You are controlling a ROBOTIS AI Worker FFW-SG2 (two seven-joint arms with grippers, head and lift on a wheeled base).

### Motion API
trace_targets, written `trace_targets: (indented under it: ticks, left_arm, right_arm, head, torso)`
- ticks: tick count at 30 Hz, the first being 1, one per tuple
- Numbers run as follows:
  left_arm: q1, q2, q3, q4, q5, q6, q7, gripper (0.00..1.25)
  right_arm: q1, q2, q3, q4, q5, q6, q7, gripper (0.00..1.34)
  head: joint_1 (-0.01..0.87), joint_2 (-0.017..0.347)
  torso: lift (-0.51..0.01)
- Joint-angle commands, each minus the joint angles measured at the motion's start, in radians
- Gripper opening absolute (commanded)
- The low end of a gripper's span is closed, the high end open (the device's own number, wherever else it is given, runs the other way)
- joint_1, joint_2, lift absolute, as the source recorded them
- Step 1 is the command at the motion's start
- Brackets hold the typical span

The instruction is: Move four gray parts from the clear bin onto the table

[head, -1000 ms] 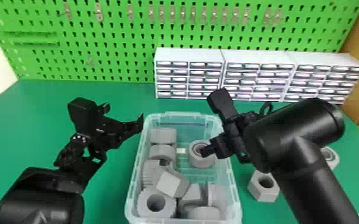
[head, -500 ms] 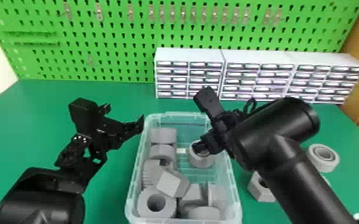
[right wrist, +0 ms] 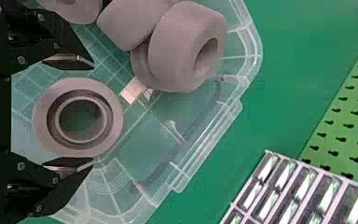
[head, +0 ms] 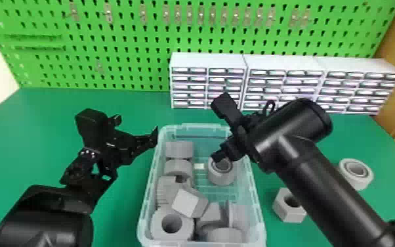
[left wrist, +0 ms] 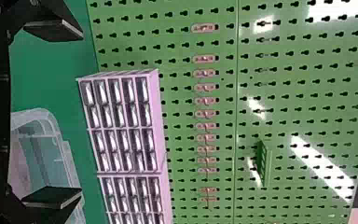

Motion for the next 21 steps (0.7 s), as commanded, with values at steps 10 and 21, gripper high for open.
trace_targets:
  ticks: [10,21]
  left_arm:
    - [-0.003,0.0,-0.002,0.003,0.0,0.0,0.0,1.14]
    - [-0.007,0.0,-0.002,0.005,0.0,0.0,-0.005,1.14]
  right_arm:
    - [-0.12,-0.005,0.14,0.175,0.037,-0.062,0.116,0.81]
    - [-0.166,0.0,0.205,0.245,0.044,-0.091,0.166,0.8]
  head:
    - [0.678,0.034]
    - [0.678,0.034]
  torso:
    - [-0.05]
    - [-0.05]
